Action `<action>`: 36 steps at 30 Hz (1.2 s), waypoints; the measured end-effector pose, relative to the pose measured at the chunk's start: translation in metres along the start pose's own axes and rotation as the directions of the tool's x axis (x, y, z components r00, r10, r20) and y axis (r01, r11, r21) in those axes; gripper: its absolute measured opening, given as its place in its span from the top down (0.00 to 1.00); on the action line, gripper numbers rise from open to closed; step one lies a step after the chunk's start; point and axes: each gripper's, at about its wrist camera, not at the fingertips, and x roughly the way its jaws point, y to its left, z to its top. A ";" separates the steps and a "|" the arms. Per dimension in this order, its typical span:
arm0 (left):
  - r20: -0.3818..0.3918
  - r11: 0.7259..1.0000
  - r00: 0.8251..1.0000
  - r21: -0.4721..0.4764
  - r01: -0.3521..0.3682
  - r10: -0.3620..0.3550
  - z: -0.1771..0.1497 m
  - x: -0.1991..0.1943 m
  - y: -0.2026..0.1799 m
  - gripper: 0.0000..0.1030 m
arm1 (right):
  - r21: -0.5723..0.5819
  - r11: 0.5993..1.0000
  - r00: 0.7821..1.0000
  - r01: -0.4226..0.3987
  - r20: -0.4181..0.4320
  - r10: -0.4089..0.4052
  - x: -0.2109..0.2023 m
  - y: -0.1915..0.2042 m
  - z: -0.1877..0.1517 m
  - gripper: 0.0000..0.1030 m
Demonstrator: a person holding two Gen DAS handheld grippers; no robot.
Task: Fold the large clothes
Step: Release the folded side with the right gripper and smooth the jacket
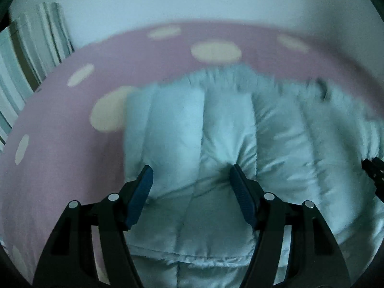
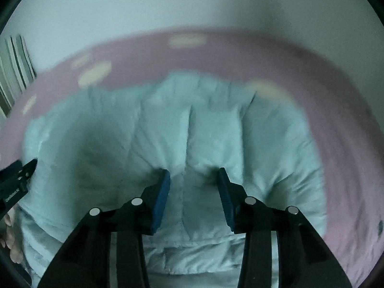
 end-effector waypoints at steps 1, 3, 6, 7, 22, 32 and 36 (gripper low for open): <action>-0.007 1.000 1.000 0.001 0.001 -0.001 -0.003 0.005 -0.001 0.34 | 0.000 1.000 1.000 -0.004 0.003 0.004 0.002 0.000 -0.002 0.60; -0.007 1.000 1.000 -0.003 0.000 0.000 -0.006 0.010 0.000 0.32 | -0.005 1.000 1.000 0.000 0.017 0.000 0.002 0.001 -0.002 0.60; 0.020 1.000 1.000 -0.009 -0.014 0.014 -0.002 -0.005 0.001 0.35 | 0.012 1.000 0.999 0.006 0.049 -0.006 -0.012 0.000 0.005 0.60; 0.032 1.000 0.999 -0.020 -0.011 0.011 -0.003 -0.012 0.001 0.35 | 0.024 1.000 0.998 0.003 0.067 -0.004 -0.017 -0.001 0.004 0.60; 0.016 0.999 1.000 0.048 -0.002 0.001 0.014 0.019 -0.050 0.31 | -0.001 1.000 0.999 0.030 0.039 -0.030 0.031 0.017 0.023 0.57; 0.033 0.999 0.999 0.037 -0.011 0.010 0.013 0.001 -0.042 0.32 | 0.030 1.000 0.996 0.002 0.090 -0.005 -0.011 0.006 0.014 0.43; 0.051 1.000 0.999 0.024 0.017 -0.018 -0.002 -0.024 -0.027 0.29 | 0.022 1.000 0.992 0.020 0.122 -0.022 -0.043 -0.004 -0.008 0.39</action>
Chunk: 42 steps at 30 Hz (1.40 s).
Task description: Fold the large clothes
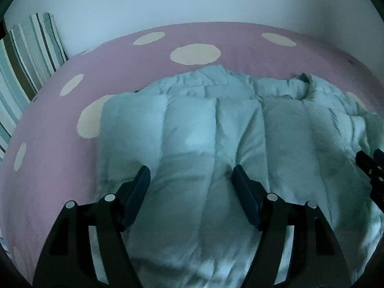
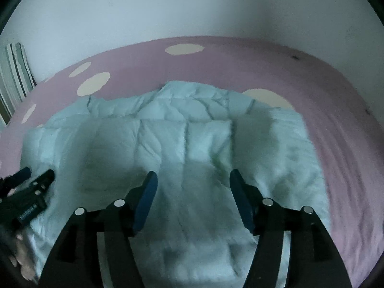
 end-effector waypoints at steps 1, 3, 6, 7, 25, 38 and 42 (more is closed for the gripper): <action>0.005 1.000 1.000 -0.006 0.007 -0.007 -0.006 -0.008 0.006 0.27 | 0.001 1.000 1.000 0.002 0.002 -0.002 -0.009 -0.005 -0.007 0.39; 0.022 0.999 0.999 -0.023 0.025 -0.025 -0.021 -0.027 0.019 0.25 | 0.001 1.000 1.000 0.011 0.010 -0.011 -0.027 -0.015 -0.021 0.38; 0.033 0.999 0.999 -0.035 0.032 -0.030 -0.047 -0.050 0.039 0.24 | 0.017 1.000 1.000 0.018 0.017 -0.019 -0.054 -0.033 -0.047 0.37; 0.033 0.999 0.999 -0.038 0.030 -0.029 -0.061 -0.059 0.048 0.24 | 0.018 0.999 0.999 0.026 0.018 -0.026 -0.063 -0.039 -0.058 0.35; -0.107 0.981 0.982 -0.137 0.138 -0.153 -0.245 -0.144 0.126 0.23 | 0.069 0.997 0.997 0.026 -0.070 -0.021 -0.144 -0.101 -0.223 0.29; -0.092 0.975 0.980 -0.151 0.161 -0.176 -0.273 -0.154 0.133 0.23 | 0.118 0.993 0.997 -0.029 -0.074 0.038 -0.164 -0.109 -0.256 0.35; -0.087 0.978 0.980 -0.131 0.165 -0.177 -0.277 -0.157 0.131 0.26 | 0.133 0.989 0.995 -0.057 -0.073 0.068 -0.169 -0.109 -0.260 0.55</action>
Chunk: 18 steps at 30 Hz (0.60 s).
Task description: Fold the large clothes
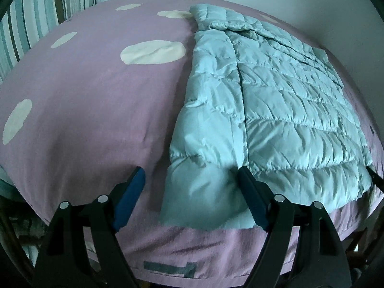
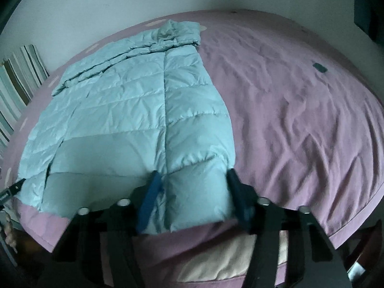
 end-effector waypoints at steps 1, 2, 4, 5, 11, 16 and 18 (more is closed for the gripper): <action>0.003 1.000 1.000 -0.003 0.007 -0.007 0.000 -0.001 0.000 0.29 | -0.003 1.000 1.000 -0.003 0.001 0.003 -0.001 0.001 0.000 0.56; 0.005 1.000 1.000 -0.006 0.014 -0.014 -0.001 -0.002 0.001 0.35 | -0.006 1.000 1.000 -0.008 0.001 0.008 -0.001 0.002 -0.001 0.60; 0.007 1.000 1.000 -0.006 0.027 -0.027 -0.001 -0.004 0.001 0.44 | -0.012 1.000 1.000 -0.015 0.002 0.015 -0.002 0.004 -0.002 0.66; 0.008 0.999 0.999 -0.003 0.033 -0.033 -0.001 -0.005 0.001 0.52 | -0.014 1.000 1.000 -0.021 0.003 0.021 -0.003 0.005 -0.002 0.69; 0.016 0.996 0.996 -0.005 0.088 -0.088 -0.002 -0.009 -0.002 0.90 | -0.018 0.998 0.998 -0.063 0.014 0.064 -0.009 0.009 -0.005 0.86; 0.095 0.996 0.992 0.005 0.084 -0.084 0.006 -0.031 -0.006 0.95 | -0.014 0.996 0.994 -0.086 0.061 0.086 -0.022 0.008 0.000 0.90; 0.132 0.996 0.987 0.002 0.090 -0.089 0.012 -0.042 -0.006 0.95 | -0.018 0.996 0.992 -0.092 0.089 0.093 -0.030 0.010 0.006 0.90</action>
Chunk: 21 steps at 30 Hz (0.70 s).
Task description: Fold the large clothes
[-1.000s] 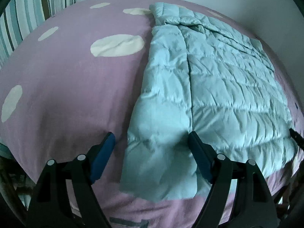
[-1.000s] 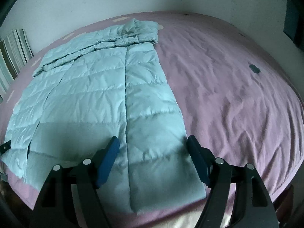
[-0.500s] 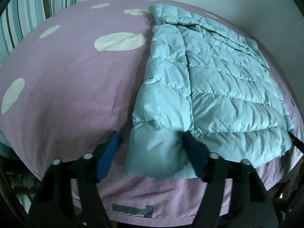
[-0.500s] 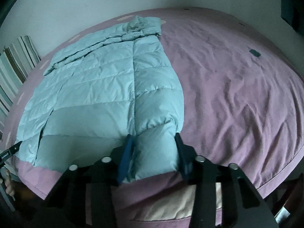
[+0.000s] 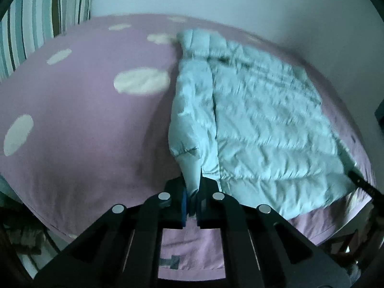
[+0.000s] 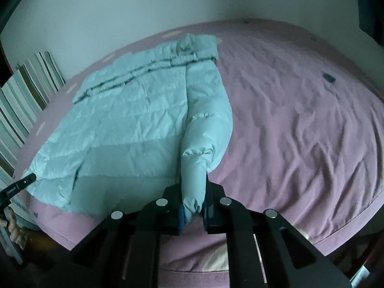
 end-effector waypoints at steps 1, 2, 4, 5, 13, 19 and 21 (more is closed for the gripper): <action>0.027 1.000 1.000 -0.001 0.002 -0.002 0.007 -0.006 -0.002 0.95 | -0.003 1.000 1.000 -0.002 0.010 0.002 -0.002 0.001 0.003 0.90; 0.046 1.000 0.999 -0.001 0.004 -0.004 0.012 -0.010 -0.003 0.95 | -0.007 1.000 1.000 -0.005 0.027 0.006 -0.006 0.003 0.009 0.90; 0.086 1.000 0.996 -0.001 0.009 -0.009 0.026 -0.017 -0.007 0.96 | -0.014 1.000 0.998 -0.014 0.053 0.015 -0.011 0.007 0.020 0.90; 0.100 1.000 0.995 -0.003 0.011 -0.011 0.033 -0.019 -0.008 0.96 | -0.015 1.000 0.997 -0.027 0.069 0.028 -0.014 0.009 0.029 0.90; 0.176 1.000 0.984 0.017 -0.002 -0.002 0.115 0.005 -0.028 0.96 | -0.001 0.996 0.987 -0.087 0.136 0.086 0.000 0.018 0.113 0.90; 0.147 0.999 0.989 0.021 -0.039 0.035 0.183 0.068 -0.037 0.96 | 0.064 0.993 0.990 -0.099 0.103 0.092 0.060 0.018 0.180 0.90; 0.133 0.998 0.990 0.024 -0.059 0.055 0.202 0.091 -0.038 0.96 | 0.080 0.994 0.994 -0.078 0.077 0.072 0.089 0.017 0.201 0.90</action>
